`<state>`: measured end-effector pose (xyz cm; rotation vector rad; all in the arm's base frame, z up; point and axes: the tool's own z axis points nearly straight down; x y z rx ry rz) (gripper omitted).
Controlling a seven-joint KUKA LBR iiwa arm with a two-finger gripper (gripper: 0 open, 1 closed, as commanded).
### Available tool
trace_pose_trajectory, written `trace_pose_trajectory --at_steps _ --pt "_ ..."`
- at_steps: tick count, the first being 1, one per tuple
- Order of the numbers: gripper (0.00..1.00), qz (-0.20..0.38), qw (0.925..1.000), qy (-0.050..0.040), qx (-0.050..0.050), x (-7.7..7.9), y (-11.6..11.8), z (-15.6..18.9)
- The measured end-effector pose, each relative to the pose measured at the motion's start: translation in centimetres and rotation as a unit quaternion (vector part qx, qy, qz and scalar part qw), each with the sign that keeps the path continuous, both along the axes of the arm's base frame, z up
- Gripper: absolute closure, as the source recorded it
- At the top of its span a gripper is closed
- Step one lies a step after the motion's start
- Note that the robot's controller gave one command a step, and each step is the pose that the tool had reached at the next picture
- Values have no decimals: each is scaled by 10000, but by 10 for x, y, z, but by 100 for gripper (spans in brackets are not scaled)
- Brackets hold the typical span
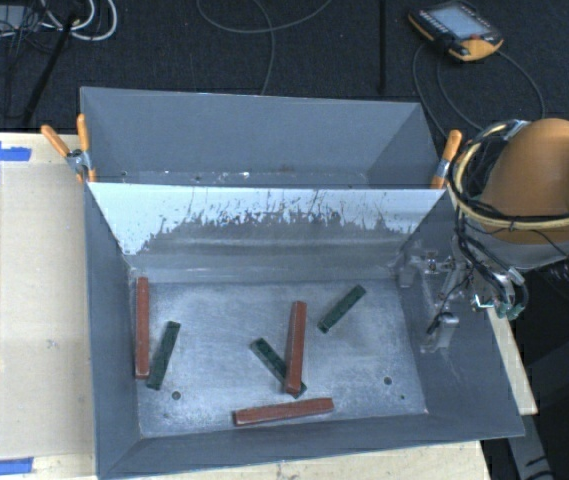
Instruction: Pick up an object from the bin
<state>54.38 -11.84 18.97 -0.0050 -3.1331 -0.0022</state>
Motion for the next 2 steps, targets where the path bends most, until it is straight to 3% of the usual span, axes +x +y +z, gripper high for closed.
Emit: trace_pose_trajectory --at_steps 1,2 --pt "0 19 10000 -39 -6 2 1 5" --pt "0 507 9987 -57 -8 24 28 -47"
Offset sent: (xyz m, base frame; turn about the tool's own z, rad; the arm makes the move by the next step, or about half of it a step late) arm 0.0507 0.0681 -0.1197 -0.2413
